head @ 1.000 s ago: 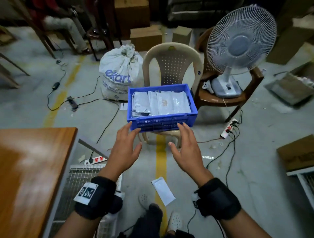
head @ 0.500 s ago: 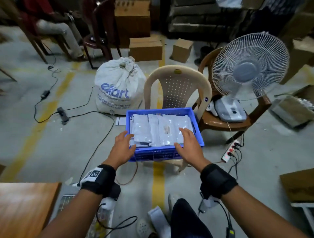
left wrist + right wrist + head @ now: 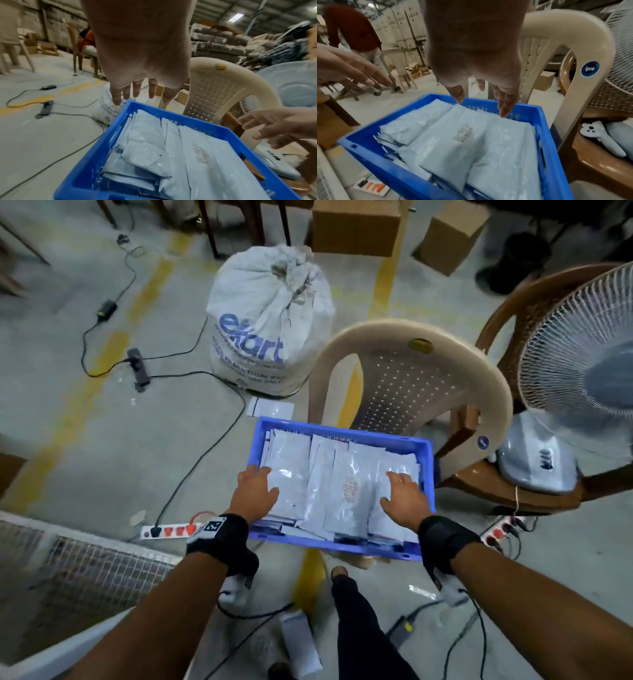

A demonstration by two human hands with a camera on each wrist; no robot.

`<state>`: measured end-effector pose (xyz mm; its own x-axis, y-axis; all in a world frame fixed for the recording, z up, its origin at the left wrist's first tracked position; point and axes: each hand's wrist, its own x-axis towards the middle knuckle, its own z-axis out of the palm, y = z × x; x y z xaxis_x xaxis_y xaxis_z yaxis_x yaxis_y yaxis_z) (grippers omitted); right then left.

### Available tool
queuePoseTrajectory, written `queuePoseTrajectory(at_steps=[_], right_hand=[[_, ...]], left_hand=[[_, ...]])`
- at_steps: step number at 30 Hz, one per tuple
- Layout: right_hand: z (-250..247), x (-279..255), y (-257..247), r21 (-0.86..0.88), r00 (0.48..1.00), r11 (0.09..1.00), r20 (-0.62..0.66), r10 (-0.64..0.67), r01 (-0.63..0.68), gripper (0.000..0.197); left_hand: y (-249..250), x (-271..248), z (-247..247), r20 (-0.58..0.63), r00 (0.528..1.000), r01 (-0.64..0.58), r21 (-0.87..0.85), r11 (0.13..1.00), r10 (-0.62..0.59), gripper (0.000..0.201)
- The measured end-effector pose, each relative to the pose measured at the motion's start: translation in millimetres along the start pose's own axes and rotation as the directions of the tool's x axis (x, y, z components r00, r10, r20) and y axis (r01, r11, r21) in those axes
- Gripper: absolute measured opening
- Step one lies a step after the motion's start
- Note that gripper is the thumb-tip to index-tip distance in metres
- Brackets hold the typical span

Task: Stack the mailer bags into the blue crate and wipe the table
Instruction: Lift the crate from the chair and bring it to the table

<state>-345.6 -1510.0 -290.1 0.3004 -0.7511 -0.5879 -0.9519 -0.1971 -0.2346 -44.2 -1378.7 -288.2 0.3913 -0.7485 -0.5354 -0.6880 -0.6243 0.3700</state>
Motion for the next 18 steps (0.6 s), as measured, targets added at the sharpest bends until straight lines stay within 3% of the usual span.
queuePoseTrajectory(at_steps=[6, 13, 16, 18], right_hand=[[14, 64, 43, -0.044, 0.980, 0.985, 0.105, 0.170, -0.166, 0.067], [24, 83, 50, -0.089, 0.915, 0.911, -0.029, 0.402, -0.403, 0.057], [26, 85, 56, 0.045, 0.847, 0.847, -0.025, 0.530, -0.529, 0.059], [30, 91, 65, 0.173, 0.852, 0.835, 0.076, 0.517, -0.522, 0.066]], left_hand=[[6, 51, 14, -0.060, 0.979, 0.196, 0.026, 0.980, -0.194, 0.054], [9, 83, 39, -0.030, 0.920, 0.387, -0.067, 0.920, -0.390, 0.079], [9, 88, 46, -0.055, 0.880, 0.467, -0.080, 0.881, -0.471, 0.088], [10, 89, 48, -0.051, 0.854, 0.511, -0.100, 0.854, -0.518, 0.093]])
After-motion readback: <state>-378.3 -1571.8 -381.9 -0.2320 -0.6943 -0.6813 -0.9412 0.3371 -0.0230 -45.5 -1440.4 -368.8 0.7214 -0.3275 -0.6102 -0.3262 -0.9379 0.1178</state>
